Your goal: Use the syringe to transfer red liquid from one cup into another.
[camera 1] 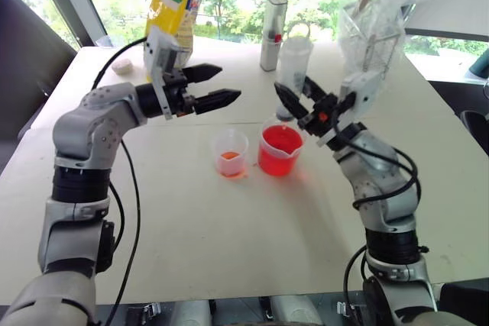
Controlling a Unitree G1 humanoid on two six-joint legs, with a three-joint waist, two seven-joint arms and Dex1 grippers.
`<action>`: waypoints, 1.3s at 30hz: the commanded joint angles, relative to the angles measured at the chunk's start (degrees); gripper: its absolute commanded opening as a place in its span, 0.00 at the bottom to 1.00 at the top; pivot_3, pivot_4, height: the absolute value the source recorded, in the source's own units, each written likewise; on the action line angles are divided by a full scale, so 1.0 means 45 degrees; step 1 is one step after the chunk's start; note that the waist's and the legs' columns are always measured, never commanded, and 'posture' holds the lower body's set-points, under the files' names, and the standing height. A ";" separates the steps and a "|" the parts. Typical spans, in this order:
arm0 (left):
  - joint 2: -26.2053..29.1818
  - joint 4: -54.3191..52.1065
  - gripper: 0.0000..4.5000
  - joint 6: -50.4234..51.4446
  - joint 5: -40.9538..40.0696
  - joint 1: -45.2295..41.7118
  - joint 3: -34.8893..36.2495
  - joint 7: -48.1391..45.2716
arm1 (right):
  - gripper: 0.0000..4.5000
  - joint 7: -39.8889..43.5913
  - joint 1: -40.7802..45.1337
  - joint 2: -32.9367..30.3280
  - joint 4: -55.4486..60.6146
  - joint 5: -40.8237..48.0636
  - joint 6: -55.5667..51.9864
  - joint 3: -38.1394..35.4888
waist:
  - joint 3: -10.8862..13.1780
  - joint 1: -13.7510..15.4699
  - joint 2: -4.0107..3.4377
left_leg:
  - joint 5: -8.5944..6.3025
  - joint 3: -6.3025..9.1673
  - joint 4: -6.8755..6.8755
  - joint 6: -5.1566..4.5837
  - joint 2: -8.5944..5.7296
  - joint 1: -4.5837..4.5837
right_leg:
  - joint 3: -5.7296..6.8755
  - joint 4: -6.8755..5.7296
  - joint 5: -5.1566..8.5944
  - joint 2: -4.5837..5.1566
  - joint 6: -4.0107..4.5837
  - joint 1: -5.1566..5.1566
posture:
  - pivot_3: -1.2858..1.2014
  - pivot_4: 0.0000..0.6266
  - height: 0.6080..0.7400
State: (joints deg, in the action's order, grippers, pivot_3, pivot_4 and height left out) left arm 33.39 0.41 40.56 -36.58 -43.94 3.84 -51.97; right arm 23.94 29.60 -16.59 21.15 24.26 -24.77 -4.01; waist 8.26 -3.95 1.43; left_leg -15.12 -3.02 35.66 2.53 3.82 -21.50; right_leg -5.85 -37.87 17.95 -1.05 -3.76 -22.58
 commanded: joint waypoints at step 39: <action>0.2194 -0.5551 1.00 0.1672 -0.1961 0.6095 0.2198 0.1248 | 0.99 0.1130 0.4272 -0.5804 -0.6254 0.0828 -1.2675 0.1887 | 0.0009 -0.0004 -0.0004 | -0.0001 -0.0037 -0.0107 -0.0004 -0.0016 -0.0029 | -0.0023 0.0142 0.0000 0.0017 0.0000 -0.0025 | 0.52 0.24 1.00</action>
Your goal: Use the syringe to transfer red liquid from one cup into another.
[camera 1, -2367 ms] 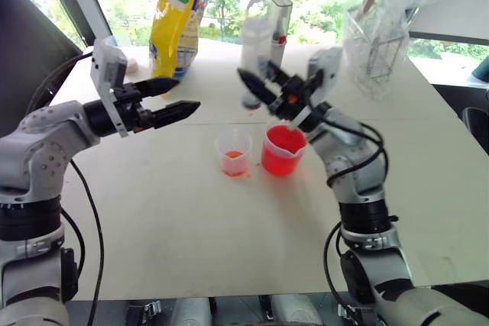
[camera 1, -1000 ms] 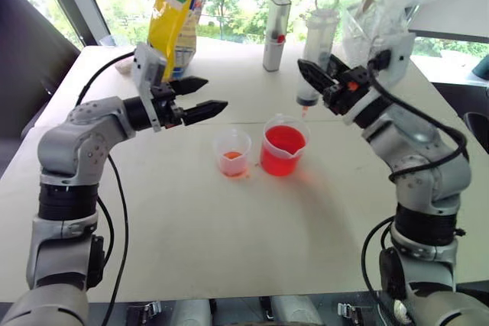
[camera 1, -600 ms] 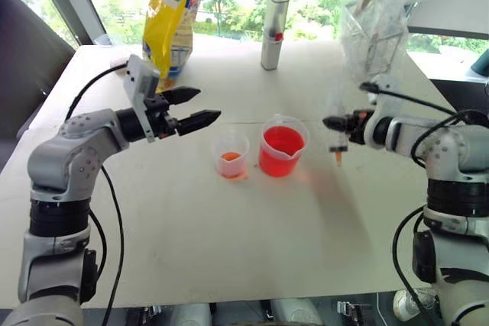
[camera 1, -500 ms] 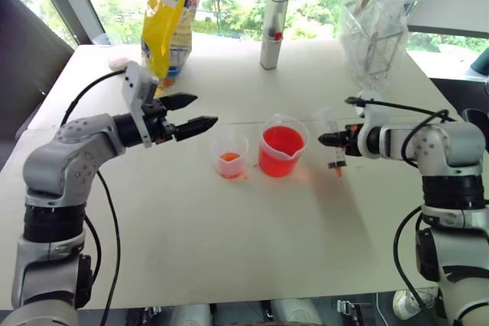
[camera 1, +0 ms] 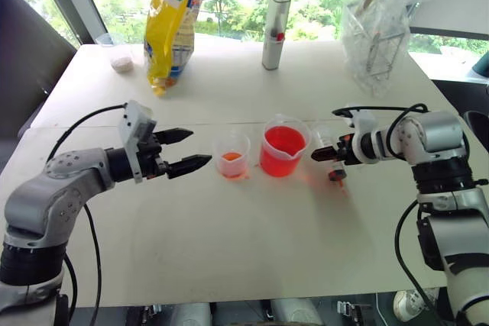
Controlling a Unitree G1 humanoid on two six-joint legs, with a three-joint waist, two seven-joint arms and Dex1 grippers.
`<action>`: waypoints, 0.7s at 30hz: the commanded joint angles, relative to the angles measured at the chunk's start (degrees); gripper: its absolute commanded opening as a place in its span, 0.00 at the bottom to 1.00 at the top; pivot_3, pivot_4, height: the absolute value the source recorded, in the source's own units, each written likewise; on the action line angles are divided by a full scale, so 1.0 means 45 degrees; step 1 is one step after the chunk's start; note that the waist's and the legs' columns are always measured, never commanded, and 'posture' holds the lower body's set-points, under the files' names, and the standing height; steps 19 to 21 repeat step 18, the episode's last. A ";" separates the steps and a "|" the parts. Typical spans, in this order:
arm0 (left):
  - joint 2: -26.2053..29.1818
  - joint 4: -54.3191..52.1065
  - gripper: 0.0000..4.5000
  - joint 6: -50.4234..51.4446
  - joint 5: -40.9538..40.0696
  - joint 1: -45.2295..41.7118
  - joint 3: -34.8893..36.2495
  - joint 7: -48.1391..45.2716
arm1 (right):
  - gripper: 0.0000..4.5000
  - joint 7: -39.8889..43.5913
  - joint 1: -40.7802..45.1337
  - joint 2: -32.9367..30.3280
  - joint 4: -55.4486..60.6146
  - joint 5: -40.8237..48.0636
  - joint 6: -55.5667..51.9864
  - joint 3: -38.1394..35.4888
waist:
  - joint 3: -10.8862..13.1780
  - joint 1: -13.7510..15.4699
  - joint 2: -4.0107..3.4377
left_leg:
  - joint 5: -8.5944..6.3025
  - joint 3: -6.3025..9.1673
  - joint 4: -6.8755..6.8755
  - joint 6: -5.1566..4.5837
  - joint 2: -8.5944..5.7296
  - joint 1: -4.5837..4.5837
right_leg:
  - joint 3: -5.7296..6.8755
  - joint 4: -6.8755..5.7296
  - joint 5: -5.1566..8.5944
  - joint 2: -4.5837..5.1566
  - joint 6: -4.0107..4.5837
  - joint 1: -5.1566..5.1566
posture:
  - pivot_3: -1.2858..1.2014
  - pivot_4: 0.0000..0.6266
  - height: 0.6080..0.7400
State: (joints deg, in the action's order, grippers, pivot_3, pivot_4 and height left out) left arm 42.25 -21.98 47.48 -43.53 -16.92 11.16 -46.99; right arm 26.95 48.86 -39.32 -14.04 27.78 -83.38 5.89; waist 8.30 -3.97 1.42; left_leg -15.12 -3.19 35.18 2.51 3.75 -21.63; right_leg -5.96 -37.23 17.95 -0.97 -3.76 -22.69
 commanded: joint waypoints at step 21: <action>0.1214 -0.1351 1.00 -0.0132 -0.0659 0.1682 0.1117 -0.0296 | 0.99 0.6175 -0.6394 -0.5014 1.0359 0.3382 0.4564 -0.5593 | 0.0036 0.0012 0.0053 | 0.0000 0.0026 0.0017 0.0001 0.0002 0.0045 | 0.0034 0.0029 0.0014 0.0028 0.0018 0.0073 | 0.52 0.24 1.00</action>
